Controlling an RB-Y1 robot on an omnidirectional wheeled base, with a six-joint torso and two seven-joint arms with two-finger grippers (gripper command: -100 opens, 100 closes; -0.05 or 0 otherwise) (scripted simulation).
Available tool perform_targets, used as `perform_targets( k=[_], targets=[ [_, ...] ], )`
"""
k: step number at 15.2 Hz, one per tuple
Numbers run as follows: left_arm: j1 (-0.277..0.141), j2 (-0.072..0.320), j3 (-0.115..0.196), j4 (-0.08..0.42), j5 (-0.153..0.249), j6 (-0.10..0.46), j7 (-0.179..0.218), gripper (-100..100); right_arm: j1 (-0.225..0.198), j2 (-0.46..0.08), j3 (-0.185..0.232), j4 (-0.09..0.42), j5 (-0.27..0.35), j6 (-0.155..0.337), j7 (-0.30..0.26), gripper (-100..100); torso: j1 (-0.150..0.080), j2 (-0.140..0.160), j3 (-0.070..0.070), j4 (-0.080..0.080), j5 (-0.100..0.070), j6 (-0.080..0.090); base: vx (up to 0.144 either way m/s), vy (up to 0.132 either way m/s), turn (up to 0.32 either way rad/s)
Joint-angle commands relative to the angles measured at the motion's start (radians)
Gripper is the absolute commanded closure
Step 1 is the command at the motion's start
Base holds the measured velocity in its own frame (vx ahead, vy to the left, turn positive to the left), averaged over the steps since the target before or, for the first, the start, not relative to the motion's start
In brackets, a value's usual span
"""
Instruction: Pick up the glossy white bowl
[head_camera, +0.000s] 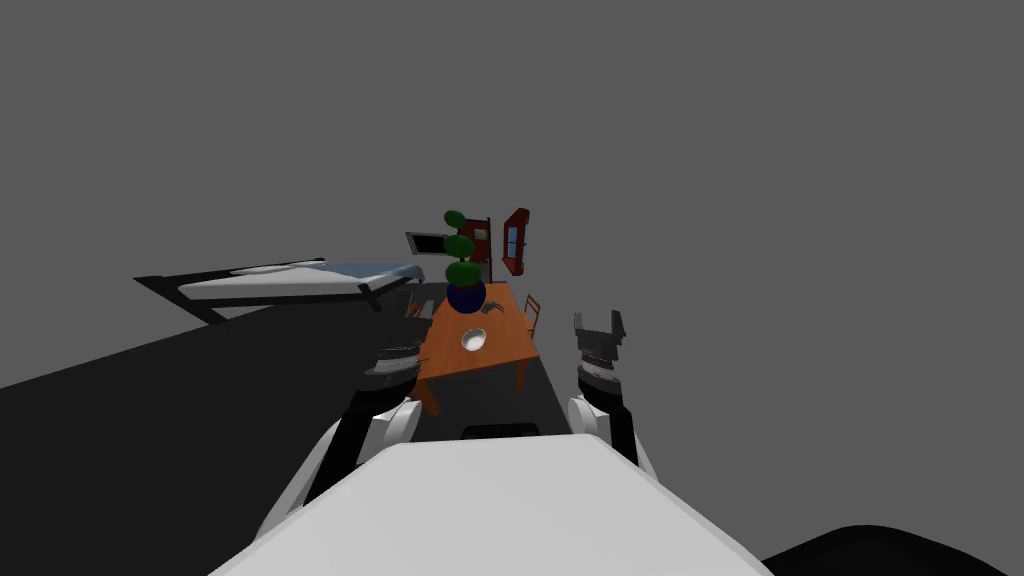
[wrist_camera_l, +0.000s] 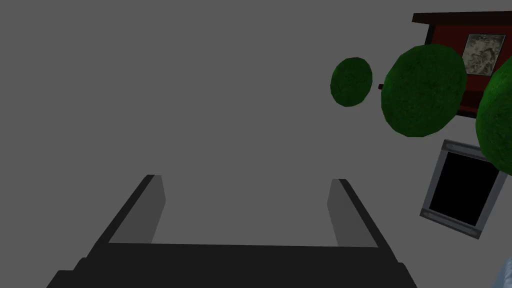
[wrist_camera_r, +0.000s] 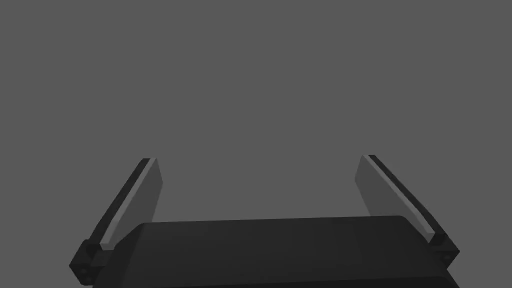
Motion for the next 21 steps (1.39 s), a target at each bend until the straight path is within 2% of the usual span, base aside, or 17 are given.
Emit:
perform_targets(
  k=[1,4,5,7,10,11,12,13,14,15,16,17,18,19,21],
  targets=[
    [-0.005,0.032,0.003,0.009,0.001,0.012,0.001,-100,0.0,0.0,0.0,0.0,0.0,0.0,0.0,0,0.0,0.0,0.0,0.0,0.0,0.0,0.002,-0.002,-0.015],
    [-0.027,0.093,0.017,0.047,0.005,0.061,0.007,-100,0.0,0.0,0.0,0.0,0.0,0.0,0.0,0,0.0,-0.001,0.0,0.0,0.0,0.0,0.01,-0.005,-0.042],
    [-0.027,0.093,0.017,0.047,0.005,0.061,0.007,-100,0.0,0.0,0.0,0.0,0.0,0.0,0.0,0,0.0,-0.001,-0.001,0.0,0.0,0.0,0.014,-0.005,-0.038],
    [-0.049,0.127,0.032,0.086,0.008,0.11,0.012,-100,0.0,0.0,0.0,0.0,0.0,0.0,0.0,0,0.0,-0.001,-0.001,0.0,0.0,0.0,0.014,-0.006,-0.051],
    [-0.063,0.142,0.04,0.109,0.011,0.141,0.015,-100,0.0,0.0,0.0,0.0,0.0,0.0,0.0,0,0.0,-0.001,-0.001,0.0,0.0,0.0,0.014,-0.006,-0.046],
    [-0.077,0.155,0.05,0.135,0.013,0.174,0.019,-100,0.0,0.0,0.0,0.0,0.0,0.0,0.0,0,0.0,-0.001,-0.001,0.0,0.0,0.0,0.011,-0.008,-0.045],
    [-0.077,0.155,0.05,0.135,0.013,0.174,0.019,-100,0.0,0.0,0.0,0.0,0.0,0.0,0.0,0,0.0,-0.001,-0.001,0.0,0.0,0.0,0.011,-0.008,-0.048],
    [-0.093,0.167,0.06,0.163,0.015,0.21,0.023,-100,0.0,0.0,0.0,0.0,0.0,0.0,0.0,0,0.0,-0.001,-0.001,0.0,0.0,0.0,0.011,-0.01,-0.06],
    [-0.093,0.167,0.06,0.163,0.015,0.21,0.023,-100,0.0,0.0,0.0,0.0,0.0,0.0,0.0,0,0.0,-0.001,-0.001,0.0,0.0,0.0,0.011,-0.009,-0.05],
    [-0.11,0.177,0.07,0.193,0.018,0.247,0.027,-100,0.0,0.0,0.0,0.0,0.0,0.0,0.0,0,0.0,-0.001,-0.001,0.0,0.0,0.0,0.012,-0.008,-0.05],
    [-0.11,0.177,0.07,0.193,0.018,0.248,0.027,-100,0.0,0.0,0.0,0.0,0.0,0.0,0.0,0,0.0,-0.001,-0.001,0.0,0.0,0.0,0.012,-0.006,-0.05],
    [-0.128,0.186,0.082,0.221,0.021,0.284,0.032,-100,0.0,0.0,0.0,0.0,0.0,0.0,0.0,0,0.0,-0.001,-0.001,0.0,0.0,0.0,0.013,-0.008,-0.07],
    [-0.128,0.186,0.082,0.224,0.021,0.289,0.032,-100,0.0,0.0,0.0,0.0,0.0,0.0,0.0,0,0.0,-0.001,-0.001,0.0,0.0,0.0,0.012,-0.007,-0.059],
    [-0.147,0.194,0.094,0.257,0.024,0.315,0.037,-100,0.0,0.0,0.0,0.0,0.0,0.0,0.0,0,0.0,-0.001,-0.001,0.0,0.0,0.0,0.013,-0.009,-0.07],
    [-0.147,0.194,0.094,0.257,0.024,0.332,0.037,-100,0.0,0.0,0.0,0.0,0.0,0.0,0.0,0,0.0,-0.002,-0.001,0.0,0.0,0.0,0.011,-0.008,-0.039]
  ],
)
